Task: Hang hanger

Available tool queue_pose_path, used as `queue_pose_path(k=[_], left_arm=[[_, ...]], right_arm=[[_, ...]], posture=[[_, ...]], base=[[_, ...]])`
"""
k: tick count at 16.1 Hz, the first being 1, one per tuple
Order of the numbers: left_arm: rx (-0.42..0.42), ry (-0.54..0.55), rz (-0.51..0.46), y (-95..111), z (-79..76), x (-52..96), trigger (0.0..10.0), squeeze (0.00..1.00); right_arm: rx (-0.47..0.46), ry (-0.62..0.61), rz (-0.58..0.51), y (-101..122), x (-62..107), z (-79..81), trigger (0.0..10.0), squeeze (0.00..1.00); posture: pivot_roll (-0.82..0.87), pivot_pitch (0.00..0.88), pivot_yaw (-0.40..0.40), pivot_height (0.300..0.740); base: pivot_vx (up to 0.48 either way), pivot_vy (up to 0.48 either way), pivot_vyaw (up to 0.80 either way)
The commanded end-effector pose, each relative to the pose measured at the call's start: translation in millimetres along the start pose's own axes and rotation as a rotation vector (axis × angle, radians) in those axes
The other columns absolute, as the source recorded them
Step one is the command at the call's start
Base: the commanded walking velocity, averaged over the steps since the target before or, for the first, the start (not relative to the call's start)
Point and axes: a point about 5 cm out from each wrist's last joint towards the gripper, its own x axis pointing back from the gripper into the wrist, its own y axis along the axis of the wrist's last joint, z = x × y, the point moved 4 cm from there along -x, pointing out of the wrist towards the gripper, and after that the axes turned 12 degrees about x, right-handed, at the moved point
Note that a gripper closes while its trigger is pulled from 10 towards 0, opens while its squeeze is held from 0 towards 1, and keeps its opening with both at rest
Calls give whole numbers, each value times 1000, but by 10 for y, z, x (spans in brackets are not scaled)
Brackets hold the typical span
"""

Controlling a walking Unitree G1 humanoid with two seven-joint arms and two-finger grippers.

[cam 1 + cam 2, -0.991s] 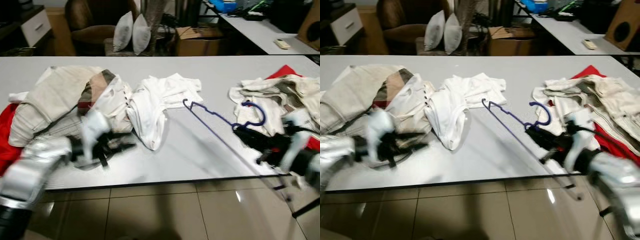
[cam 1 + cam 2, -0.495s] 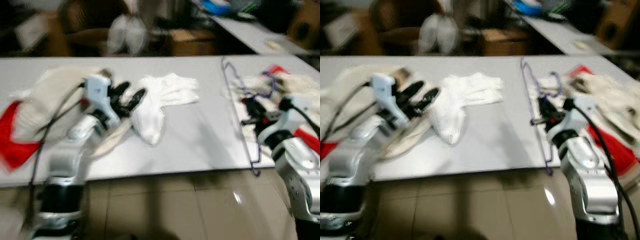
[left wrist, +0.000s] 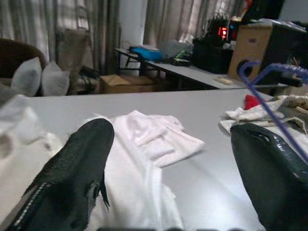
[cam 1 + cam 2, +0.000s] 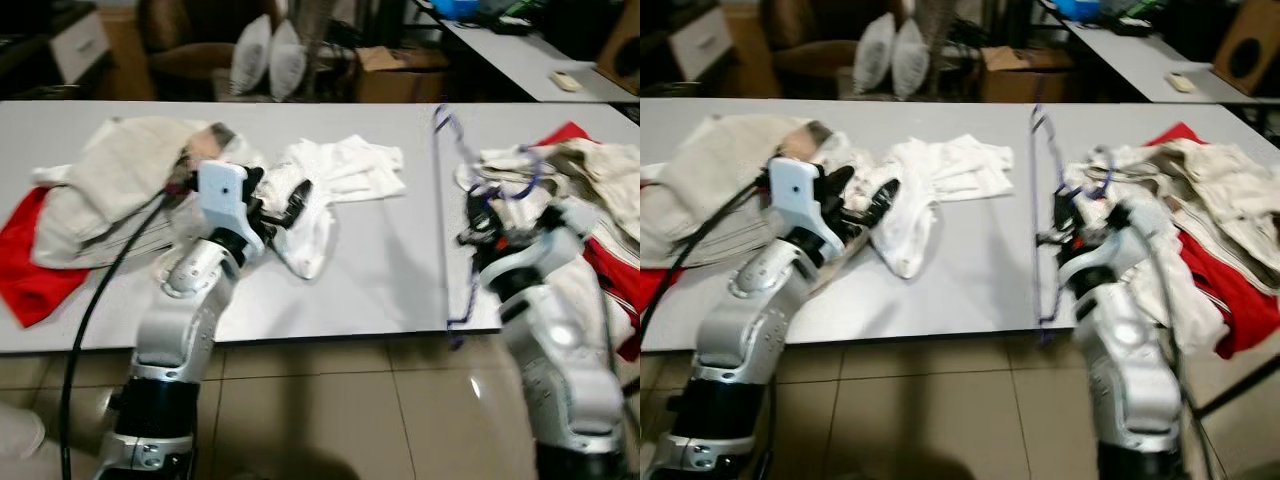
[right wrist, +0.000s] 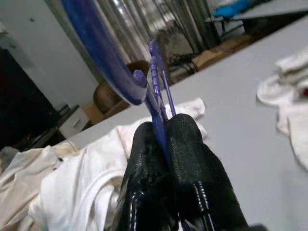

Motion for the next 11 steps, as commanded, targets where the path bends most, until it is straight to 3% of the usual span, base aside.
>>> queue_pose_path(k=[1, 8, 11], left_arm=[[-19, 9, -24, 48, -6, 4, 10000, 1000], [-24, 22, -30, 40, 12, 17, 10000, 1000], [-17, 20, -25, 27, 12, 22, 10000, 1000]], right_arm=[[19, -21, -3, -19, 1, -1, 10000, 0], [-38, -115, 44, -165, 49, -13, 10000, 0], [-193, -112, 61, -201, 51, 49, 10000, 0]], posture=[[-78, 0, -11, 740], [-75, 0, -15, 740], [-77, 0, -17, 740]], base=[[0, 0, 0], [0, 0, 0], [0, 0, 0]])
